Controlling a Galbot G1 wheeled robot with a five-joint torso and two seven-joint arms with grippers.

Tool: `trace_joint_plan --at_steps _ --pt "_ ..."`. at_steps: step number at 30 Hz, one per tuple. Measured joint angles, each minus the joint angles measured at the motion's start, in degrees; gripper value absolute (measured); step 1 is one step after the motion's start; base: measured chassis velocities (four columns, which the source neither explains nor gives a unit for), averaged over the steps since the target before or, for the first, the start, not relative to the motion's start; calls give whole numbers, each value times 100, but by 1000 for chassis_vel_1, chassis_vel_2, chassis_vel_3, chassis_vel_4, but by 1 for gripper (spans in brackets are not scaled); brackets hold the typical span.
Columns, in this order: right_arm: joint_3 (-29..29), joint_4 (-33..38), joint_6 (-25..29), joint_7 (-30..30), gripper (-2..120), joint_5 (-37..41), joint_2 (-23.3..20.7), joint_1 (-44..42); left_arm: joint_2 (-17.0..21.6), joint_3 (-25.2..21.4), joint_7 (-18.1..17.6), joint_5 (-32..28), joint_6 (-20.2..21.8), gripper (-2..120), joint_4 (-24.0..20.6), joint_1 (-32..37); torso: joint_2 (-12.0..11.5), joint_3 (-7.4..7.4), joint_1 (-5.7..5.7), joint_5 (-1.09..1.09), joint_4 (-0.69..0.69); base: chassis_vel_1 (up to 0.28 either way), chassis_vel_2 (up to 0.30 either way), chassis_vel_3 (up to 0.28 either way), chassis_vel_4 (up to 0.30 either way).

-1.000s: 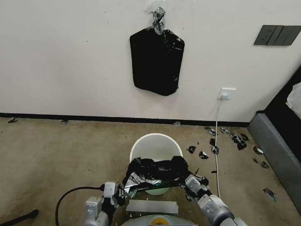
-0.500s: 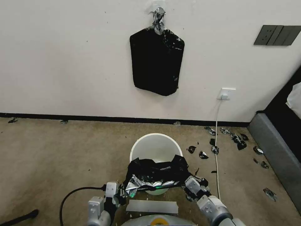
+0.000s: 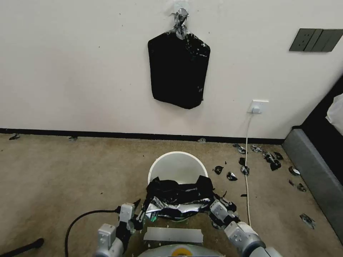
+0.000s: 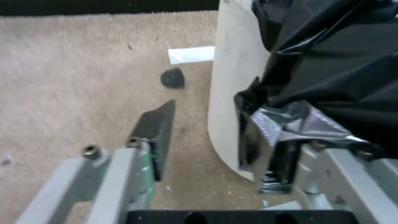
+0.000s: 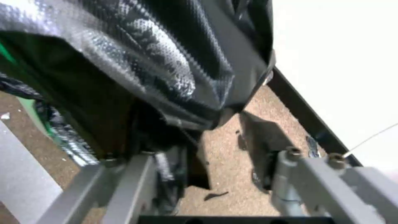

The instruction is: Place a trash bag onto the trash bin.

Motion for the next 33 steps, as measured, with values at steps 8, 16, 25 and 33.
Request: trace_joint_plan --at_steps 8,16,25,33 --pt "38 133 -3 -99 71 -41 -32 -50 29 -186 579 439 -496 83 139 101 0 0 0 0 0 0 0 0 0" --pt "200 314 -36 -370 98 -150 -118 -168 60 -481 1726 801 -974 100 293 67 0 0 1 0 0 0 0 0 0" --pt "486 457 219 -836 100 -210 -123 -310 41 -733 2383 921 -1466 100 464 52 0 0 1 0 0 0 0 0 0" --pt "847 538 692 -1224 100 -199 -160 -474 -17 -879 2982 877 -1816 100 533 48 0 0 0 0 0 0 0 0 0"
